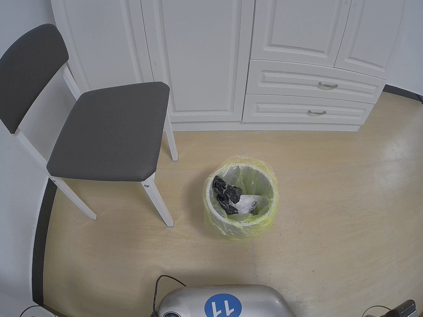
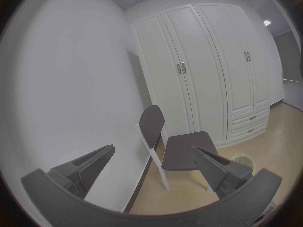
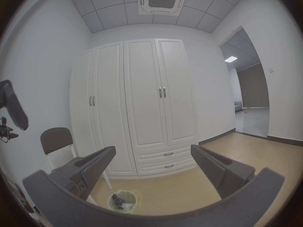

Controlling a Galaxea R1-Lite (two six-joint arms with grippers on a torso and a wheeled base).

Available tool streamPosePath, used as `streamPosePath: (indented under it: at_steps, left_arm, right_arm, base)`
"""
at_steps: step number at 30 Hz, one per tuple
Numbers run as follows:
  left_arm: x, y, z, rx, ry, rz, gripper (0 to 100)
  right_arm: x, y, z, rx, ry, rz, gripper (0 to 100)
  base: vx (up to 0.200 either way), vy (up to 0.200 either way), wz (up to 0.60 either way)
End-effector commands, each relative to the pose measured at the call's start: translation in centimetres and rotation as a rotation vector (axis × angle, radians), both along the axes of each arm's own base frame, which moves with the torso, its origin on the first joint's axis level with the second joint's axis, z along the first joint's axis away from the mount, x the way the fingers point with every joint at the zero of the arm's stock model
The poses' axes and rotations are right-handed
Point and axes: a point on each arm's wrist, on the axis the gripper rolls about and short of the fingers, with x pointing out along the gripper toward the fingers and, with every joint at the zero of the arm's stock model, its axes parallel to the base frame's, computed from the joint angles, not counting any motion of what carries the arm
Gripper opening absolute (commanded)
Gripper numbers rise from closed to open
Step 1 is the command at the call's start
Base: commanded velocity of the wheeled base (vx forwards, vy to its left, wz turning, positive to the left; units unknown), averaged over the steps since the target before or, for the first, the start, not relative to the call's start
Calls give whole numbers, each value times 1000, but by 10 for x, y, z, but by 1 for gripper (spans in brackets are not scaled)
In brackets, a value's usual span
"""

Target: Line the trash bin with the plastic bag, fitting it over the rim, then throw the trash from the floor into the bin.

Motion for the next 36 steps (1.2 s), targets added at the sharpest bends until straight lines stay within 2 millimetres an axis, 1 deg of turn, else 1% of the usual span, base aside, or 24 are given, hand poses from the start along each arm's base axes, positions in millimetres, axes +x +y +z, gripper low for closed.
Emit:
streamPosePath:
  at_steps: [1,6,7,8,9,14,17,19,25,27,31,33,34,35,36]
  left_arm:
    - [-28,-3,-16,-1,-37,40,100]
    - [-38,-4,-29,-2,-16,41,100]
    - [-38,-4,-30,-2,-15,41,100]
    - [-40,-4,-37,-2,-9,46,100]
    - [-39,-5,-42,-3,-2,50,100]
    - [-38,-9,-70,-5,27,88,100]
    - [-37,-9,-82,-6,38,90,100]
    - [-37,-9,-87,-7,43,91,100]
    - [-35,-9,-89,-83,14,77,100]
    - [-35,-7,-93,-90,13,56,100]
    - [-35,-7,-101,-77,11,-73,100]
    - [-38,-8,-106,-61,-13,-180,100]
    - [-38,-8,-106,-61,-13,-180,100]
    - [-36,-9,-111,-49,-23,-259,100]
    - [-32,-9,-113,-48,-30,-275,100]
  right_arm:
    - [-24,-4,-41,-3,-19,66,100]
    - [-23,-9,-70,-27,1,91,100]
    - [-23,-9,-71,-26,3,90,100]
    - [-20,-11,-83,-34,16,90,100]
    - [-15,-11,-89,-34,39,78,100]
    - [-3,-14,-105,11,108,-18,100]
    - [0,-14,-109,11,124,-23,100]
    - [0,-14,-108,12,121,-26,100]
    - [-4,-14,-102,11,91,-45,100]
    - [-5,-14,-100,12,70,-63,100]
    - [-5,-15,-99,1,64,-94,100]
    - [-6,-16,-99,10,65,-125,100]
    - [-6,-16,-99,10,65,-125,100]
    - [-5,-16,-100,20,68,-149,100]
    - [-5,-17,-100,23,70,-160,100]
  base:
    - [0,0,0]
    - [0,0,0]
    - [0,0,0]
    - [0,0,0]
    - [0,0,0]
    - [0,0,0]
    - [0,0,0]
    - [0,0,0]
    - [0,0,0]
    - [0,0,0]
    - [0,0,0]
    - [0,0,0]
    - [0,0,0]
    - [0,0,0]
    - [0,0,0]
